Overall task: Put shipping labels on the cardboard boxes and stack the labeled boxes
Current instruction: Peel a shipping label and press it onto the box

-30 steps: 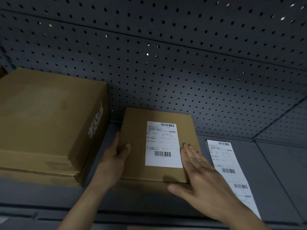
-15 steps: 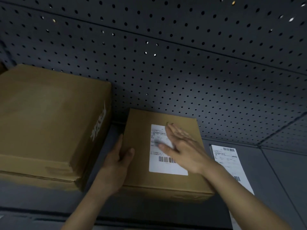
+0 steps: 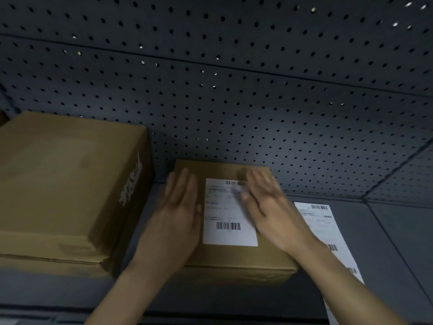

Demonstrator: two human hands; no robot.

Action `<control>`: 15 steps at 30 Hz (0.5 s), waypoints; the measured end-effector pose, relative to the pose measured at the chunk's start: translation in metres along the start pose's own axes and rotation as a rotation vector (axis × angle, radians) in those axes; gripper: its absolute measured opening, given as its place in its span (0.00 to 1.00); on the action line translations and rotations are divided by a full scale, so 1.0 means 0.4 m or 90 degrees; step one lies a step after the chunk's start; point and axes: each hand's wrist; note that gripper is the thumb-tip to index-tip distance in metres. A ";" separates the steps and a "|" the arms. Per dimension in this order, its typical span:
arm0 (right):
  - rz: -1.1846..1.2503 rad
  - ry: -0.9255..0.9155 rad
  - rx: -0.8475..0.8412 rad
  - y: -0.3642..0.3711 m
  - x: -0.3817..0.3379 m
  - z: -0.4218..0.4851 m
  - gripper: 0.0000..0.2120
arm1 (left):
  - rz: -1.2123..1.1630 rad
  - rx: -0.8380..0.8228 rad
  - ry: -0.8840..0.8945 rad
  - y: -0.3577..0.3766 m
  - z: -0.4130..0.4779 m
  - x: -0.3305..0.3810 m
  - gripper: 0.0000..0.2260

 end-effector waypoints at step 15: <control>-0.115 -0.044 -0.132 0.084 -0.004 0.060 0.28 | 0.142 -0.199 0.087 0.114 0.100 0.018 0.36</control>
Point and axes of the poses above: each hand's wrist, its own z-axis towards the middle knuckle, its own y-axis out of the palm, x = y × z, and after that the axes turned 10 degrees about -z, right-handed
